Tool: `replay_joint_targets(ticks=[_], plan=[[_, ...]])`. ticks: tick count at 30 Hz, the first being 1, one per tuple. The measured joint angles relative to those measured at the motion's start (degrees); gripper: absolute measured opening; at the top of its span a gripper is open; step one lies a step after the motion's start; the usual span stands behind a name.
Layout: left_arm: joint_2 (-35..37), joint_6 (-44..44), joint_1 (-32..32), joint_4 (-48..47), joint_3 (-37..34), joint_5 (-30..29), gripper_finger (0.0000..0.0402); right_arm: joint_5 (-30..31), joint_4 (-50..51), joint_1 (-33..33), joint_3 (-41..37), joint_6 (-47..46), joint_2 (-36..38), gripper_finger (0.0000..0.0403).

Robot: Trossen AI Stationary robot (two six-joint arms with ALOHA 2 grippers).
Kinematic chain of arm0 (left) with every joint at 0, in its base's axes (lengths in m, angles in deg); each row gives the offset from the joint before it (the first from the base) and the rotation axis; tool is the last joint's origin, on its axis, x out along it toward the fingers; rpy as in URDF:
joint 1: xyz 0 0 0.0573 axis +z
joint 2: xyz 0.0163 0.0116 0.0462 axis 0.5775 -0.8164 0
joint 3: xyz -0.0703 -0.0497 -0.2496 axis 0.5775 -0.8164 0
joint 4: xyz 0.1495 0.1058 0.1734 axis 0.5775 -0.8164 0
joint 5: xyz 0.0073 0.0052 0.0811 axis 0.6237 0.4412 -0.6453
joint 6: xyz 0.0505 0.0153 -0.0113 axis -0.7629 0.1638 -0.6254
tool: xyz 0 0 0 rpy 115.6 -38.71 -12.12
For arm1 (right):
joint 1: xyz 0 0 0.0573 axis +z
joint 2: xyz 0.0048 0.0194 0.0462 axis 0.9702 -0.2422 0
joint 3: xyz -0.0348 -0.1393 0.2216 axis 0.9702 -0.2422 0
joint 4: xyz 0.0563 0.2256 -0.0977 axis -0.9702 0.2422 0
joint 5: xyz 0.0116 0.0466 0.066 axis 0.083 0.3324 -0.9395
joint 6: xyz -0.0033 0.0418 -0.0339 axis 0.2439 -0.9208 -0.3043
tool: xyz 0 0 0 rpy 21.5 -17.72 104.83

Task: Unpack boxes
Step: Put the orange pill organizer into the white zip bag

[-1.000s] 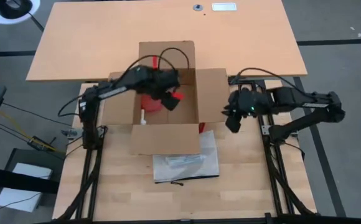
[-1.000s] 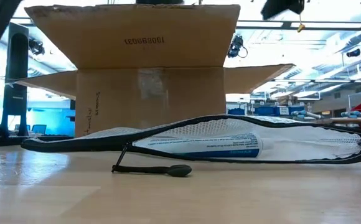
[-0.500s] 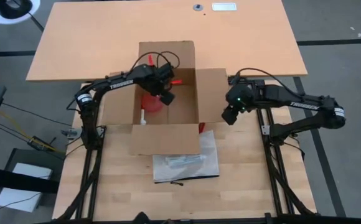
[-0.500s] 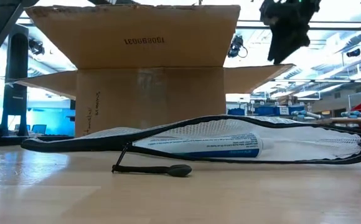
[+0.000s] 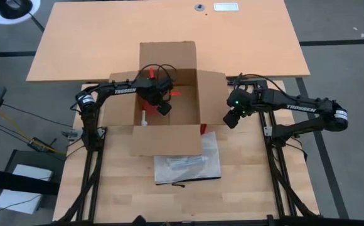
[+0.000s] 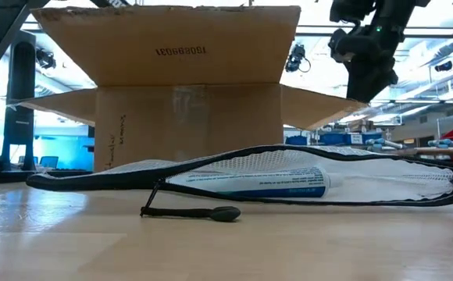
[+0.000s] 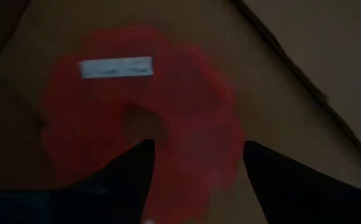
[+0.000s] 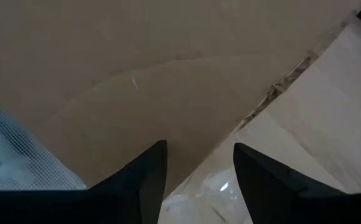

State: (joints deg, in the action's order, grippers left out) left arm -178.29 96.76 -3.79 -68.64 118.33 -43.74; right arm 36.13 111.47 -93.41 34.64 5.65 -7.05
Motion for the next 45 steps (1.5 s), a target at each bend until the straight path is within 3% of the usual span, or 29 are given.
replay_joint_targets(ticks=[11,18,21,28,34,41,45], plan=[[0.1,-1.9,0.0,14.7,-8.9,1.6,0.0259,0.0,0.0,0.0,0.0,-0.6,0.0,0.0187],[0.1,-5.3,-0.1,14.3,-8.6,1.3,0.0203,0.0,0.0,0.0,0.0,0.2,0.0,0.0183],[-0.1,-5.4,-0.2,12.3,-6.5,0.4,0.0202,0.0,0.1,0.0,0.0,1.0,0.0,0.0183],[-0.2,-8.0,-0.1,4.9,3.8,-1.4,0.0202,0.0,1.0,0.0,0.0,1.9,0.1,0.0175],[-0.2,-9.5,-0.5,0.2,17.1,-1.6,0.0204,0.0,1.2,0.0,0.8,4.6,2.8,0.0166],[0.0,-9.9,-4.2,-2.2,33.9,5.5,0.0206,-0.2,0.2,0.1,3.6,6.0,10.7,0.0162],[0.0,-7.1,-8.0,-2.5,41.5,10.3,0.0207,-3.8,-1.6,0.8,3.8,6.0,15.3,0.0164]])
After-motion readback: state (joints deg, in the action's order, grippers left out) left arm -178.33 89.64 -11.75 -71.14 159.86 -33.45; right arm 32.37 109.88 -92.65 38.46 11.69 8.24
